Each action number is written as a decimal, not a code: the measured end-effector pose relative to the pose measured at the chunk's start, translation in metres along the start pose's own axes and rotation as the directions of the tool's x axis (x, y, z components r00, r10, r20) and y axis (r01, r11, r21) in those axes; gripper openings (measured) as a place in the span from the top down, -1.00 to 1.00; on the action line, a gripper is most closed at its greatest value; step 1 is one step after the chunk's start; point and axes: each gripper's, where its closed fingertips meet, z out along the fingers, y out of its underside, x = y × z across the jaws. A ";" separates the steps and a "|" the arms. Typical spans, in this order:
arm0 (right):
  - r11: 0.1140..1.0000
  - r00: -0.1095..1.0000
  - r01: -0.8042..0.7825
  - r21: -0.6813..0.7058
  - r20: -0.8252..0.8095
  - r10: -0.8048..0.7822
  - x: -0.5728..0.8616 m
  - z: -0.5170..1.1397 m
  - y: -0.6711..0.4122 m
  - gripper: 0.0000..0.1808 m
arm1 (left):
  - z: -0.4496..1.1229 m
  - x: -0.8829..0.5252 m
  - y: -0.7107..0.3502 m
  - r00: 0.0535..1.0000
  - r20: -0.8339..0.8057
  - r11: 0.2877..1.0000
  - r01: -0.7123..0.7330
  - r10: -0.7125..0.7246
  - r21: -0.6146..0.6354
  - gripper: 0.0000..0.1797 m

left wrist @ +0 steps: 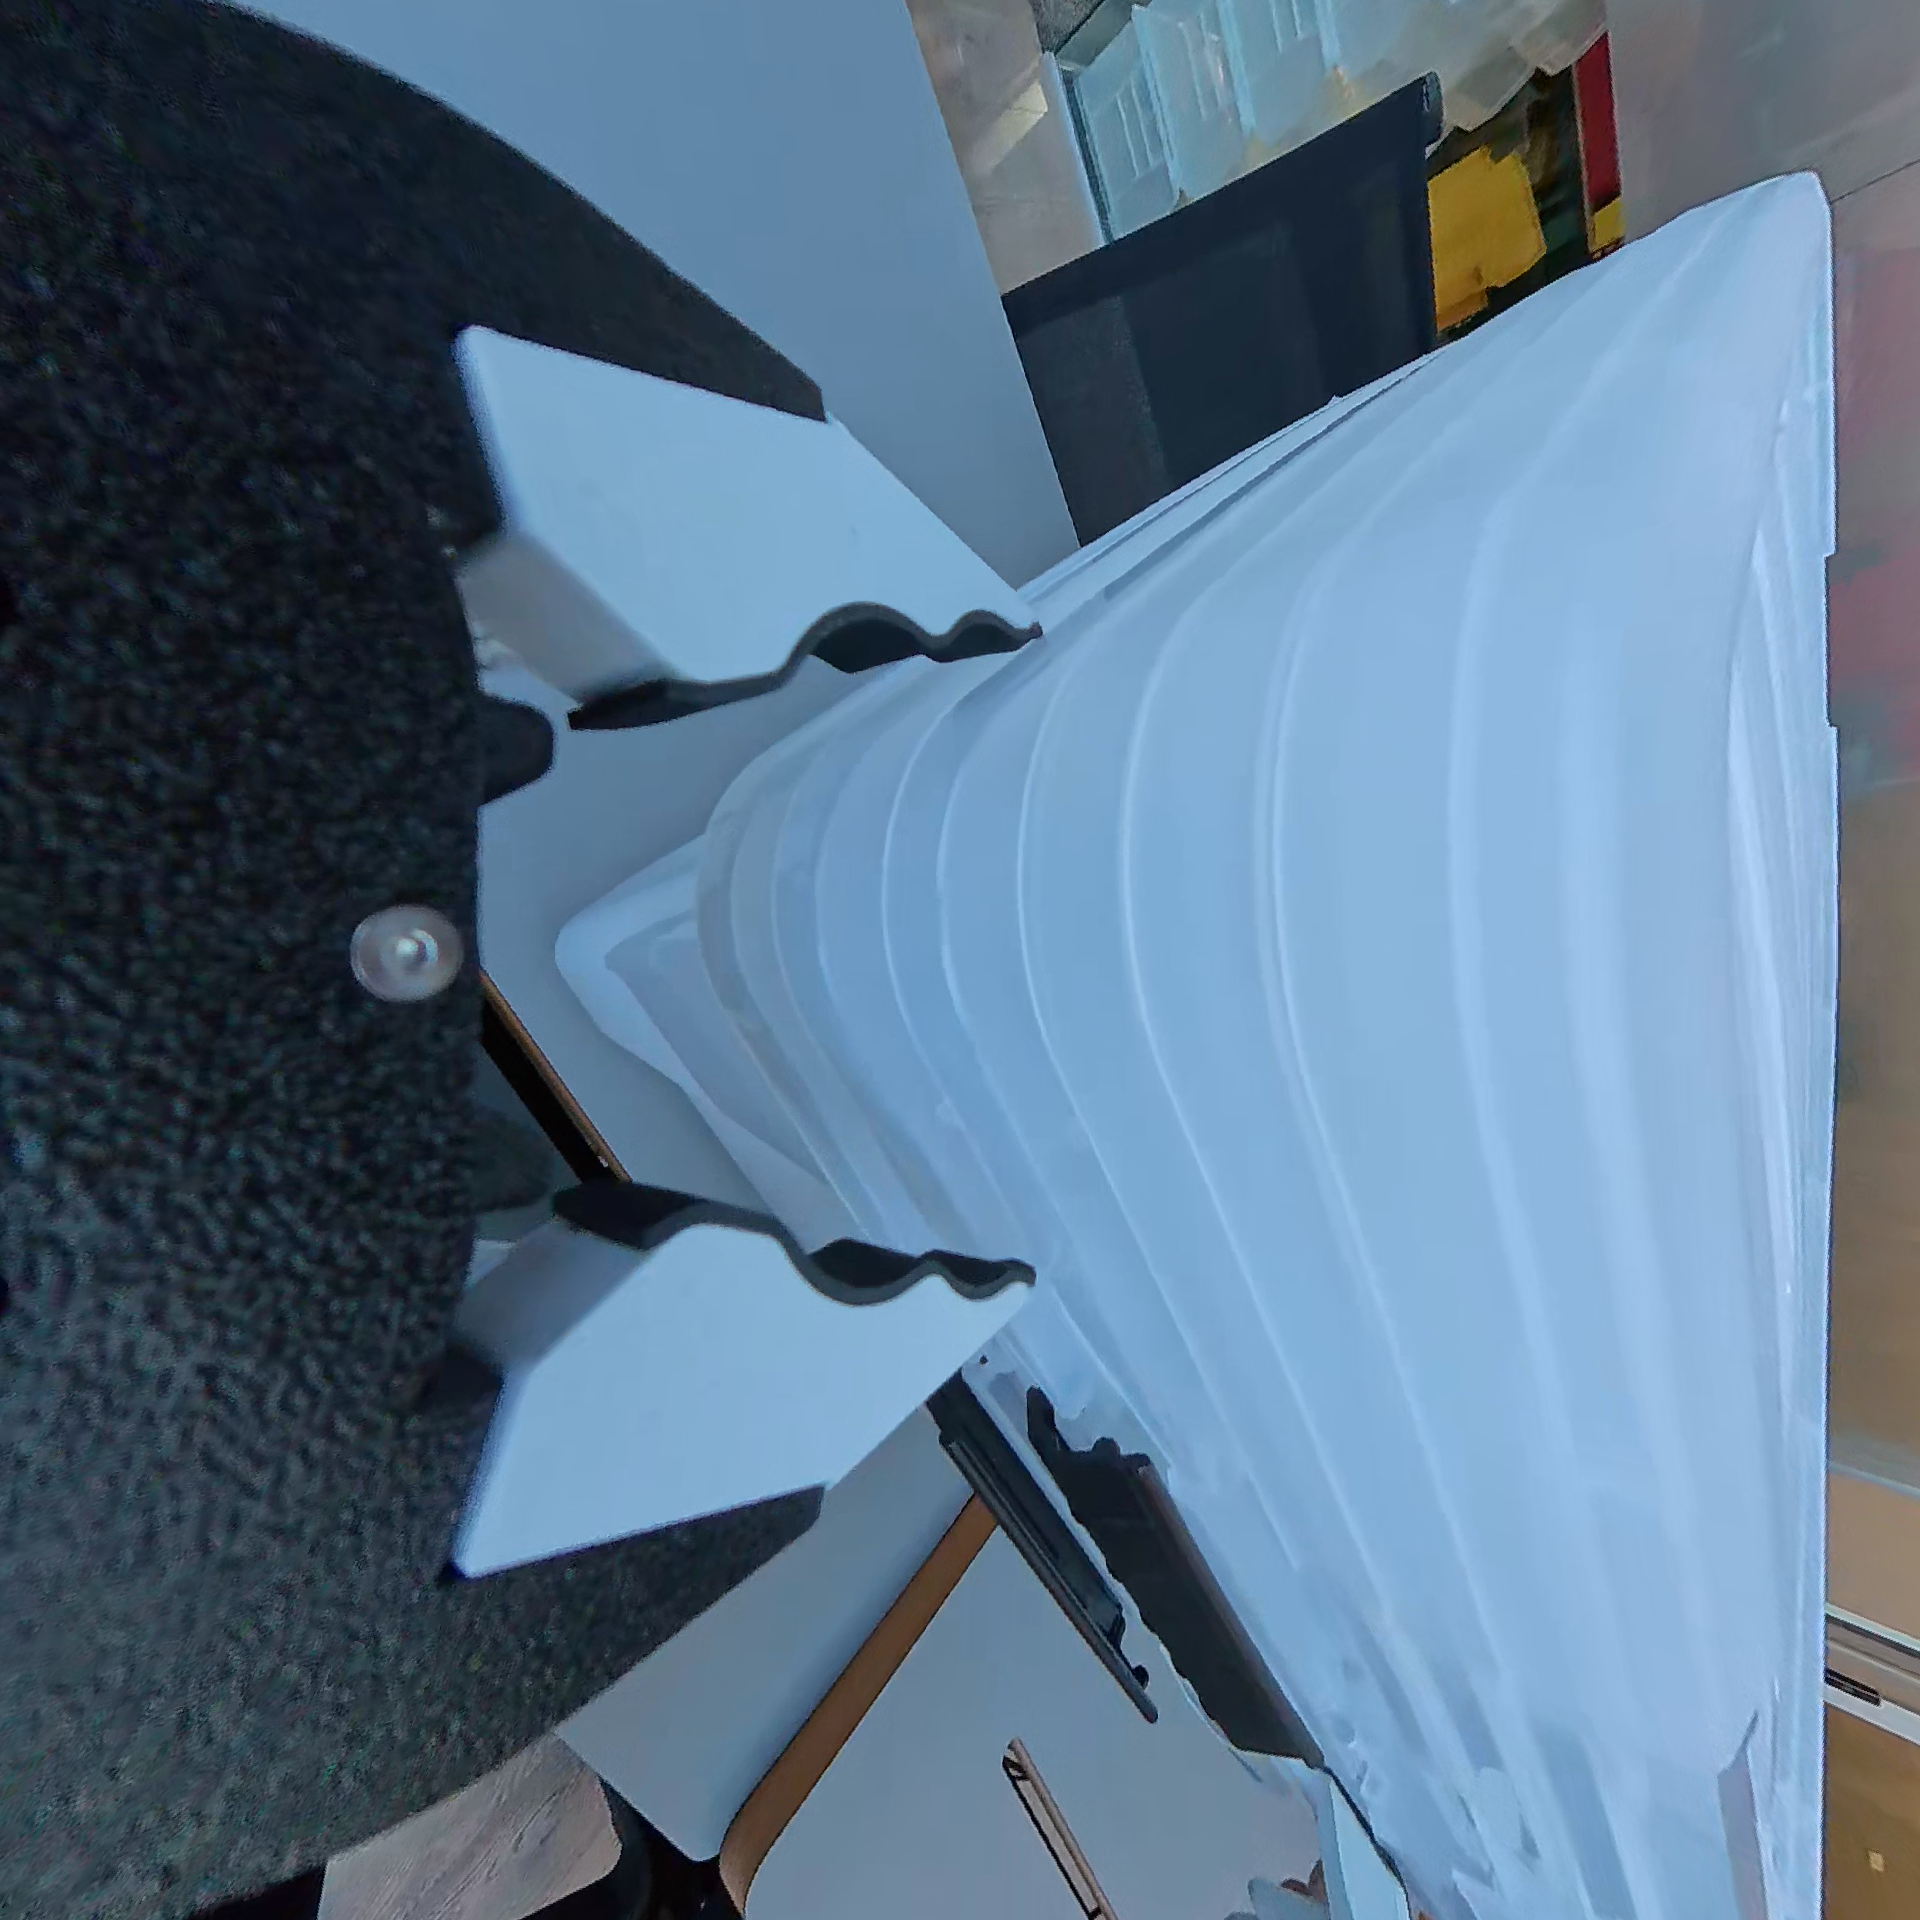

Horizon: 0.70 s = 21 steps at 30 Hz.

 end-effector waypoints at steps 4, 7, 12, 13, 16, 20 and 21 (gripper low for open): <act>1.000 1.000 0.007 -0.011 -0.011 -0.007 0.006 -0.007 0.001 -0.38 | -0.009 0.006 0.000 1.000 0.028 0.998 0.004 -0.005 0.057 -0.25; 1.000 0.999 -0.012 0.028 0.033 0.011 -0.001 -0.024 -0.001 -0.28 | -0.025 0.013 0.004 0.996 0.091 0.995 -0.028 0.020 0.094 -0.22; 0.999 0.999 0.026 0.036 0.044 -0.027 -0.019 -0.047 0.022 -0.23 | -0.030 0.039 0.024 0.984 0.173 0.995 0.034 -0.050 0.096 -0.16; 0.999 0.998 0.026 0.027 0.051 -0.028 -0.024 -0.047 0.030 -0.22 | -0.026 0.050 0.036 0.984 0.164 0.995 0.062 -0.075 0.079 -0.14; 0.999 0.997 -0.026 0.025 0.074 0.025 -0.039 -0.045 0.048 -0.17 | -0.009 0.084 0.066 0.985 0.134 0.994 0.108 -0.109 0.012 -0.10; 0.999 0.998 -0.031 0.035 0.050 0.029 -0.050 -0.042 0.054 -0.19 | 0.007 0.103 0.059 0.980 0.170 0.994 0.097 -0.104 0.047 -0.03; 1.000 0.999 -0.020 0.024 0.045 0.019 -0.051 -0.042 0.056 -0.17 | 0.011 0.105 0.055 0.977 0.180 0.993 0.102 -0.110 0.053 -0.02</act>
